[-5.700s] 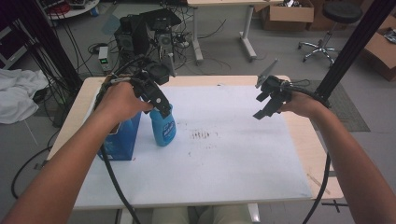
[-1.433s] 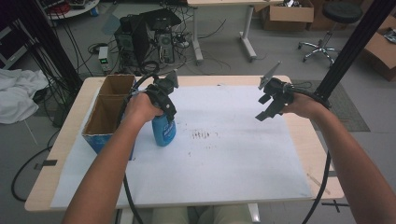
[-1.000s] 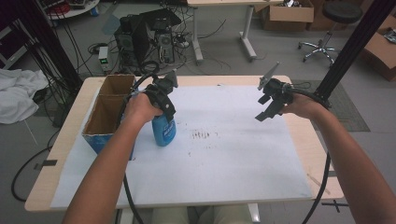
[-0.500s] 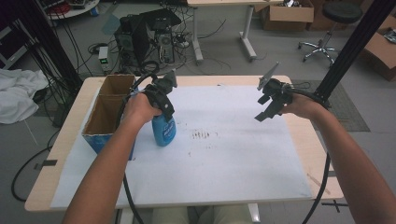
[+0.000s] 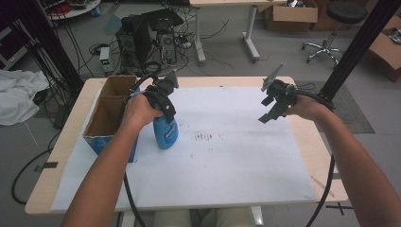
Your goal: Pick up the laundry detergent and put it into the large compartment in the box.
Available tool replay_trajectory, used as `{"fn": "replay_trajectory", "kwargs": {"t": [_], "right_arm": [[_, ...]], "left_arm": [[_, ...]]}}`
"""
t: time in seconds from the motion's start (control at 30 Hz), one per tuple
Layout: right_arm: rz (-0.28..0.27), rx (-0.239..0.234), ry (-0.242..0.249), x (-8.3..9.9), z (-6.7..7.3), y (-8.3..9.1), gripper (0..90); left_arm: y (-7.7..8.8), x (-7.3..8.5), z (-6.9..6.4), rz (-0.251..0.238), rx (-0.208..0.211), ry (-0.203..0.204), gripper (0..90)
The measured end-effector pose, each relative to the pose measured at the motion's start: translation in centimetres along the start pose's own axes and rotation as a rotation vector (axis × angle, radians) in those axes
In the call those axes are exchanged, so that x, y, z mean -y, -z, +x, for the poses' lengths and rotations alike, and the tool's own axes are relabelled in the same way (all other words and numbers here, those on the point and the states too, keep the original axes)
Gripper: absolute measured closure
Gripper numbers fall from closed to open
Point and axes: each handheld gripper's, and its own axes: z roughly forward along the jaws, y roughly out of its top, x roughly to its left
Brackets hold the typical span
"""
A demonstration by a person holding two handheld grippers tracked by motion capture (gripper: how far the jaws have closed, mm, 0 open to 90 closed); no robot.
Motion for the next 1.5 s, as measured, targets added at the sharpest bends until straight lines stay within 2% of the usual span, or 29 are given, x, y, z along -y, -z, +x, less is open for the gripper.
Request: {"fn": "replay_trajectory", "kwargs": {"t": [0.13, 0.27, 0.37, 0.47, 0.57, 0.6, 0.73, 0.8, 0.9, 0.97, 1.07, 1.17, 1.27, 1.3, 1.37, 1.5], "right_arm": [[0.001, -0.001, 0.004, 0.0, 0.1, 0.1, 17.1], [-0.001, 0.001, 0.002, 0.1, 0.2, 0.2, 17.1], [-0.002, 0.002, 0.004, 0.1, 0.3, 0.3, 17.1], [-0.002, 0.002, 0.005, 0.1, 0.3, 0.3, 17.1], [-0.004, 0.002, 0.006, 0.1, 0.4, 0.4, 17.2], [-0.003, 0.003, 0.006, 0.1, 0.4, 0.4, 17.1], [-0.005, 0.004, 0.005, 0.2, 0.5, 0.5, 17.1], [-0.005, 0.006, 0.003, 0.2, 0.5, 0.5, 17.1], [-0.002, 0.009, 0.003, 0.3, 0.4, 0.7, 17.2], [-0.002, 0.008, 0.001, 0.4, 0.4, 0.7, 17.2], [-0.004, 0.009, 0.006, 0.3, 0.4, 0.7, 17.2], [-0.003, 0.009, 0.004, 0.3, 0.4, 0.7, 17.2], [-0.007, 0.01, 0.008, 0.2, 0.5, 0.6, 17.2], [-0.007, 0.01, 0.008, 0.2, 0.5, 0.6, 17.2], [-0.006, 0.013, 0.012, 0.2, 0.6, 0.7, 17.1], [-0.008, 0.016, 0.009, 0.2, 0.6, 0.8, 17.1]], "left_arm": [[1.4, 0.3, 0.0, -0.005, 0.023, 0.01, 37.5], [2.4, 0.4, -0.1, -0.003, 0.014, 0.028, 37.6], [4.1, 0.5, 0.0, -0.018, 0.004, 0.038, 37.6], [4.9, 0.6, 0.0, -0.021, 0.0, 0.042, 37.6], [6.6, 0.6, 0.0, -0.038, -0.002, 0.053, 37.6], [6.6, 0.6, 0.0, -0.038, -0.002, 0.053, 37.6], [8.7, 0.8, 0.1, -0.066, -0.01, 0.083, 37.6], [9.2, 0.8, 0.1, -0.067, -0.01, 0.09, 37.6], [11.1, 1.1, 0.4, -0.073, -0.008, 0.105, 37.6], [11.5, 1.2, 0.5, -0.077, -0.008, 0.111, 37.6], [13.5, 1.5, 0.9, -0.1, -0.02, 0.139, 37.6], [14.2, 1.7, 1.1, -0.103, -0.031, 0.148, 37.6], [15.3, 2.0, 1.4, -0.123, -0.046, 0.187, 37.6], [15.3, 2.0, 1.4, -0.123, -0.046, 0.187, 37.6], [16.0, 2.3, 1.6, -0.141, -0.05, 0.223, 37.6], [16.6, 2.5, 1.8, -0.136, -0.053, 0.232, 37.7]]}}
